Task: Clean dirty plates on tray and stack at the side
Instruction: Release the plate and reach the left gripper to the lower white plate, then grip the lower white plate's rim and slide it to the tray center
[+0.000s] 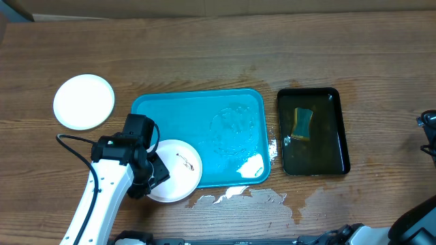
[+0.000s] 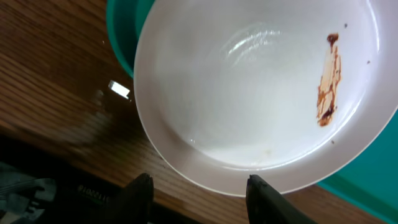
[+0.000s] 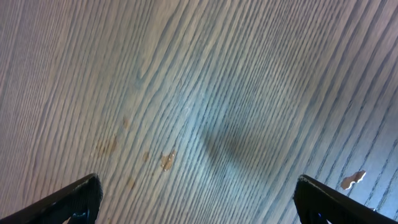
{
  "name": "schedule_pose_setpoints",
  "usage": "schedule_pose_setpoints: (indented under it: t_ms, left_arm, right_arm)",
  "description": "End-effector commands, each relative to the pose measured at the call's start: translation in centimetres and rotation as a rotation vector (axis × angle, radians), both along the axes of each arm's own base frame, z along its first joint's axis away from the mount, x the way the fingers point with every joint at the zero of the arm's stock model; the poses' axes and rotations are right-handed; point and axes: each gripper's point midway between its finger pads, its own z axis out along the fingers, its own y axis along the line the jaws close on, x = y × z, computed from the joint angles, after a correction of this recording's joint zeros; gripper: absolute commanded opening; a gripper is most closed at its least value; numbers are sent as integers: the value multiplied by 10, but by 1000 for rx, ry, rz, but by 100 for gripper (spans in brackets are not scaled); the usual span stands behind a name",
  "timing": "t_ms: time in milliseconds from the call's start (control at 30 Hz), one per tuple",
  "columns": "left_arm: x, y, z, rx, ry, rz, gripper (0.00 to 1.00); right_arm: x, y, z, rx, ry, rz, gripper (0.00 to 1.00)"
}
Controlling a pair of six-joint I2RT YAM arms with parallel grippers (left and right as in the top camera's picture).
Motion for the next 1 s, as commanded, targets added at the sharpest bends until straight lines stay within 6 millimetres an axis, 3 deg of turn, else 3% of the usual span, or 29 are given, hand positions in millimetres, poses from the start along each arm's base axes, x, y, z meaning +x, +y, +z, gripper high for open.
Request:
schedule_pose_setpoints:
  t_ms: [0,367,733,967]
  left_arm:
    - [6,19,-1,93,-28,91,50]
    - [10,51,-10,125,-49,164,50]
    - [-4,54,-45,137,-27,156,49]
    - [-7,51,-65,122,-41,148,33]
  right_arm:
    - [5,-7,15,-29,-36,-10,100]
    - [5,-7,15,-29,-36,-10,100]
    - [5,-7,15,-29,-36,-10,100]
    - [5,-7,15,-29,-36,-10,100]
